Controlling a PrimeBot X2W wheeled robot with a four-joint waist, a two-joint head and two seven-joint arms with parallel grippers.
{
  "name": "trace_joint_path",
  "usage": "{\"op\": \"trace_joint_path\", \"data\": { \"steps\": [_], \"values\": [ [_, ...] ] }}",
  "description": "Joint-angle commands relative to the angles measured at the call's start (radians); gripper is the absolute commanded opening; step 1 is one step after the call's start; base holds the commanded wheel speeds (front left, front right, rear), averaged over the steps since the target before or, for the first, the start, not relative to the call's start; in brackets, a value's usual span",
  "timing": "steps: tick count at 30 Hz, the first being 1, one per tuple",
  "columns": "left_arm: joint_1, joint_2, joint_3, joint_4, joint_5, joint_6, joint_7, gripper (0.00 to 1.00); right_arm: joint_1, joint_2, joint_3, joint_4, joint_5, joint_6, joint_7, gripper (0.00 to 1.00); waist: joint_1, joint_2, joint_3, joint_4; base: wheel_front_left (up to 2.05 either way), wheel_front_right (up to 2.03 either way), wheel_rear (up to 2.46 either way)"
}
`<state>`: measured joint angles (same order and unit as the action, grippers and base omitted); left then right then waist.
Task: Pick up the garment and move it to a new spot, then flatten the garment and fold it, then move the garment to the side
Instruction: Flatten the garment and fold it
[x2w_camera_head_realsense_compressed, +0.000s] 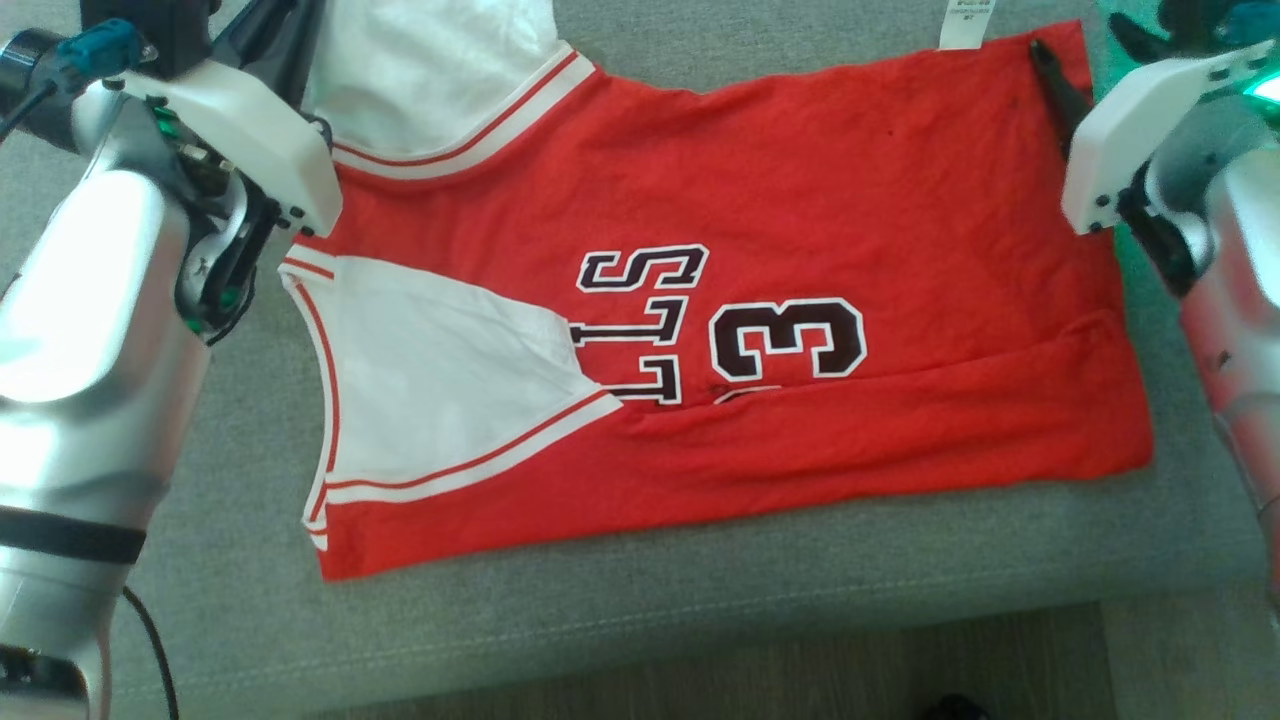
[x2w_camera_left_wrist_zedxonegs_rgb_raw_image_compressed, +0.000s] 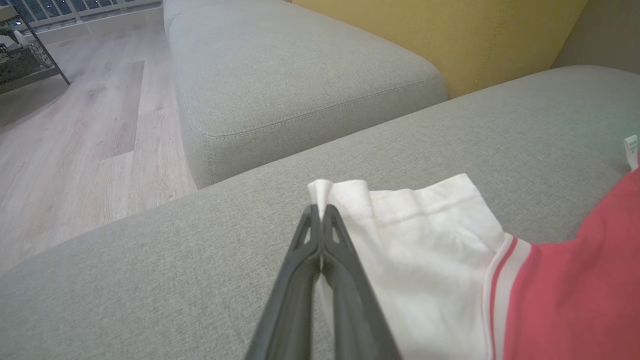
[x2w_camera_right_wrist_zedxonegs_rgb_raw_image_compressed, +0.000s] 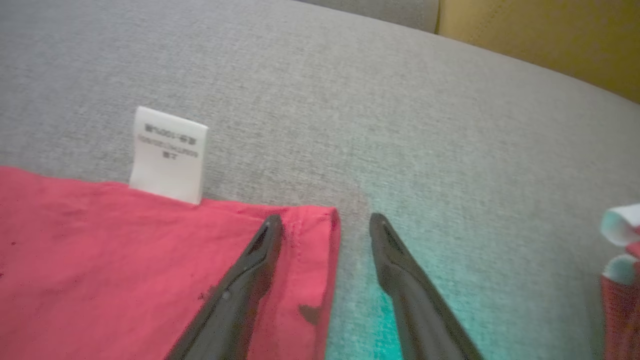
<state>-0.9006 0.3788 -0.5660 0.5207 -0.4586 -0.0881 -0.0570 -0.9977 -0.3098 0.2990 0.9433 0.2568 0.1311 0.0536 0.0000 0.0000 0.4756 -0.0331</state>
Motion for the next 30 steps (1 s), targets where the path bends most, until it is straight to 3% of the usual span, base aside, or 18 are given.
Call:
{"op": "trace_joint_path", "data": {
  "steps": [1,9,20,30],
  "values": [
    [-0.018,0.05,0.033,-0.033,-0.004,0.005,0.003,0.0,-0.003,0.012,0.055,-0.011,0.018,0.0,-0.024,0.0,0.0,0.0,0.0,0.0,0.0,0.0,0.0],
    [-0.002,0.051,0.033,-0.035,-0.016,0.013,-0.002,0.0,0.003,-0.017,0.137,0.025,0.059,0.0,-0.095,0.0,0.0,0.0,-0.017,0.004,0.0,0.0,0.0],
    [0.111,0.061,0.059,-0.055,-0.073,0.036,-0.036,0.0,0.075,-0.023,0.096,0.068,0.129,0.0,-0.263,0.0,0.0,0.0,-0.118,0.017,0.0,0.0,0.0],
    [0.266,0.084,0.062,-0.149,-0.11,0.067,-0.046,0.0,0.215,-0.075,0.098,0.006,0.169,0.0,-0.307,0.0,0.0,0.0,-0.217,0.035,0.0,0.0,0.0]
  ]
}}
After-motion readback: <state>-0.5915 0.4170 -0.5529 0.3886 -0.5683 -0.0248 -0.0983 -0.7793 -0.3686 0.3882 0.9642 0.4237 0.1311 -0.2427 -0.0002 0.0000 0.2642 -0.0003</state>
